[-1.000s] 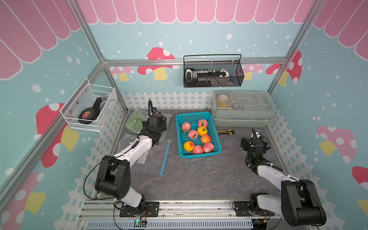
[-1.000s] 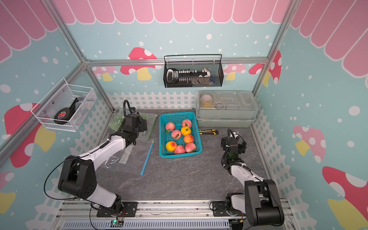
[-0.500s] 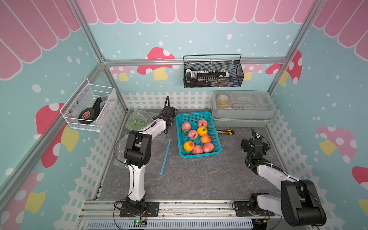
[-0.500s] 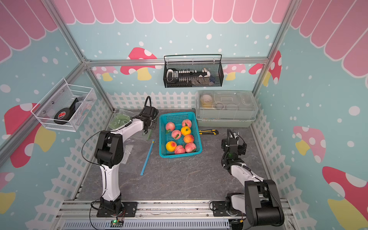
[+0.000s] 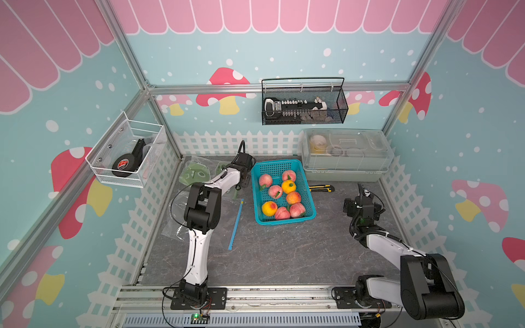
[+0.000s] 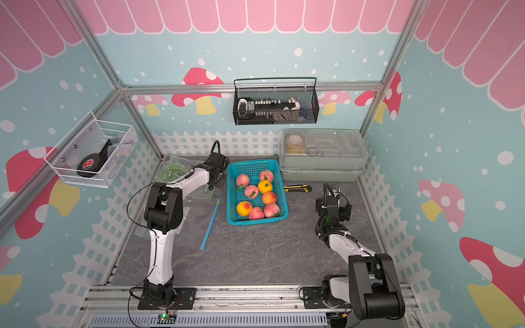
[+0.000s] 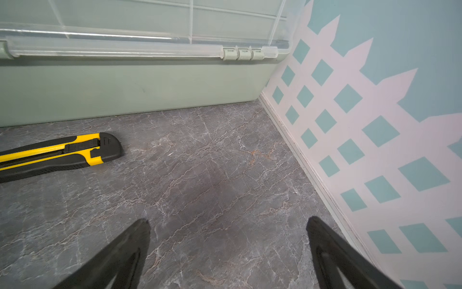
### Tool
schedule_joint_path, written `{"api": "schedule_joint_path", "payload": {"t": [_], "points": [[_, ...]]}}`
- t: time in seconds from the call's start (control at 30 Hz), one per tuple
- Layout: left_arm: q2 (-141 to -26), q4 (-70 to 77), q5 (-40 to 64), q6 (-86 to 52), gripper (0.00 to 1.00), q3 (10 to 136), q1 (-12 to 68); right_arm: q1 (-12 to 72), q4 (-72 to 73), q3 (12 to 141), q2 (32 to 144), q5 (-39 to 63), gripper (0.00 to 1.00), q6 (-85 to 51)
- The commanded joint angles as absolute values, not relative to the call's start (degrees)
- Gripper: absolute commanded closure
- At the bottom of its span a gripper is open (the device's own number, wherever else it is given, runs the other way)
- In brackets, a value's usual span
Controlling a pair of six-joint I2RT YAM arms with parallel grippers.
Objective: Place the peach in a zip-top bag and seal the zipper
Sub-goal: Pick up the zipper food storage bag at the corner of the board.
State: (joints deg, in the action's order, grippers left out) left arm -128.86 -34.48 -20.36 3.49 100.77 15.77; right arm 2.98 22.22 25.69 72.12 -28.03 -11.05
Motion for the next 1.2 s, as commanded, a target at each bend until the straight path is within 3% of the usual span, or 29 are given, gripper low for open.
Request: {"api": "schedule_joint_path", "payload": {"t": [0.0, 0.2, 0.47, 0.57, 0.67, 0.87, 1.17], "points": [[-130.29, -35.82, -20.81, 4.41, 0.55, 102.33, 15.23, 2.63, 22.0, 27.36, 72.9, -28.0, 0.01, -12.19], [-130.78, -36.13, -20.17, 3.43, 0.59, 102.22, 14.61, 2.64, 21.52, 27.96, 73.85, -27.17, 0.01, -12.39], [-130.96, -36.23, -19.34, 3.26, 0.75, 102.38, 14.27, 2.64, 21.18, 28.24, 74.35, -26.8, 0.01, -12.33], [-131.29, -36.48, -19.42, 2.91, 0.82, 102.92, 13.98, 2.64, 21.09, 28.3, 74.33, -26.7, 0.01, -12.3], [-131.22, -36.48, -19.31, 2.47, 0.99, 103.01, 13.7, 2.61, 21.09, 28.45, 74.41, -26.74, 0.01, -12.29], [-128.24, -36.47, -20.57, 0.72, 1.0, 102.14, 13.46, 2.64, 20.87, 28.32, 74.17, -27.01, 0.01, -12.08], [-114.92, -35.21, -25.11, -3.71, 1.0, 97.17, 13.7, 2.71, 17.08, 30.08, 72.14, -26.18, 0.01, -12.38]]}}
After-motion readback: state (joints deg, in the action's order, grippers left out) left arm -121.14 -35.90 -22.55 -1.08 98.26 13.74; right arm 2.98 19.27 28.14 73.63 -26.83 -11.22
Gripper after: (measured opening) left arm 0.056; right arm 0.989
